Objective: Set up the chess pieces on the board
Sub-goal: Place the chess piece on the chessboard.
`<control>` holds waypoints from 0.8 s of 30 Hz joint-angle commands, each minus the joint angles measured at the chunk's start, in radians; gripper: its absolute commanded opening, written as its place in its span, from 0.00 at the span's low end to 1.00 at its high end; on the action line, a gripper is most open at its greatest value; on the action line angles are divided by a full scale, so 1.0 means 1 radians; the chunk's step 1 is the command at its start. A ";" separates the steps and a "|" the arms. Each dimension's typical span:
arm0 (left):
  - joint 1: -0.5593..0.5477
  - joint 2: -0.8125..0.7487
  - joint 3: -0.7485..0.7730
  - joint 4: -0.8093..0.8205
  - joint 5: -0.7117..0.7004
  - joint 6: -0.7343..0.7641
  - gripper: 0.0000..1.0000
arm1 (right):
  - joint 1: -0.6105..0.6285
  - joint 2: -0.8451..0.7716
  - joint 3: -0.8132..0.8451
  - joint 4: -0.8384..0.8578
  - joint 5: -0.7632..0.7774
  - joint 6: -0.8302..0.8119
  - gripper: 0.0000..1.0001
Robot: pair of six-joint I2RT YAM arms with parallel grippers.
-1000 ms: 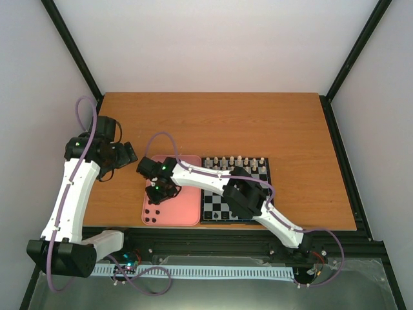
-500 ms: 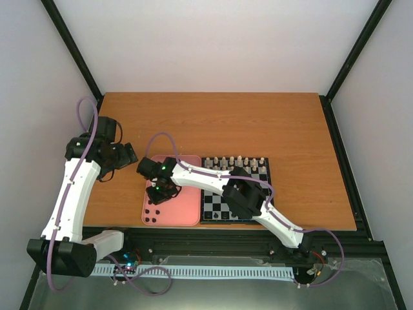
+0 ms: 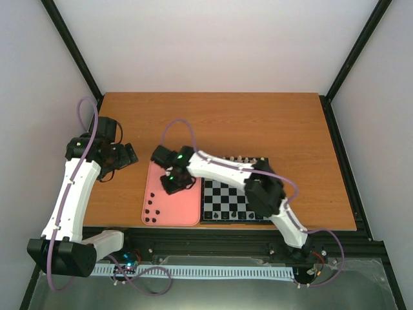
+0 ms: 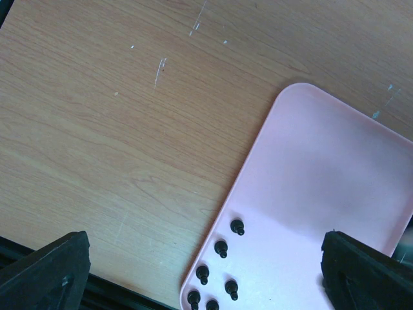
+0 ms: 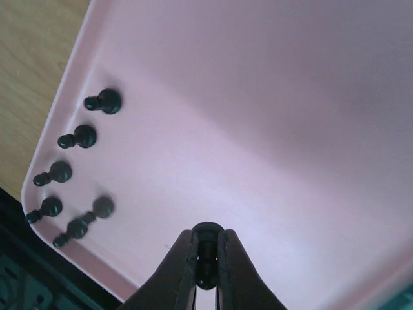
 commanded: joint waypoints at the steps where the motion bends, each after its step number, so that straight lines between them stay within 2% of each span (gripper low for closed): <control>1: 0.005 -0.001 0.015 0.012 0.010 0.022 1.00 | -0.079 -0.236 -0.182 0.005 0.080 0.024 0.05; 12: 0.005 0.004 0.015 0.016 0.025 0.025 1.00 | -0.301 -0.726 -0.796 -0.007 0.118 0.069 0.06; 18: 0.004 0.015 0.006 0.024 0.035 0.023 1.00 | -0.408 -0.884 -0.999 -0.015 0.115 0.078 0.06; 24: 0.004 0.029 0.006 0.029 0.040 0.023 1.00 | -0.501 -0.942 -1.111 0.009 0.089 0.057 0.06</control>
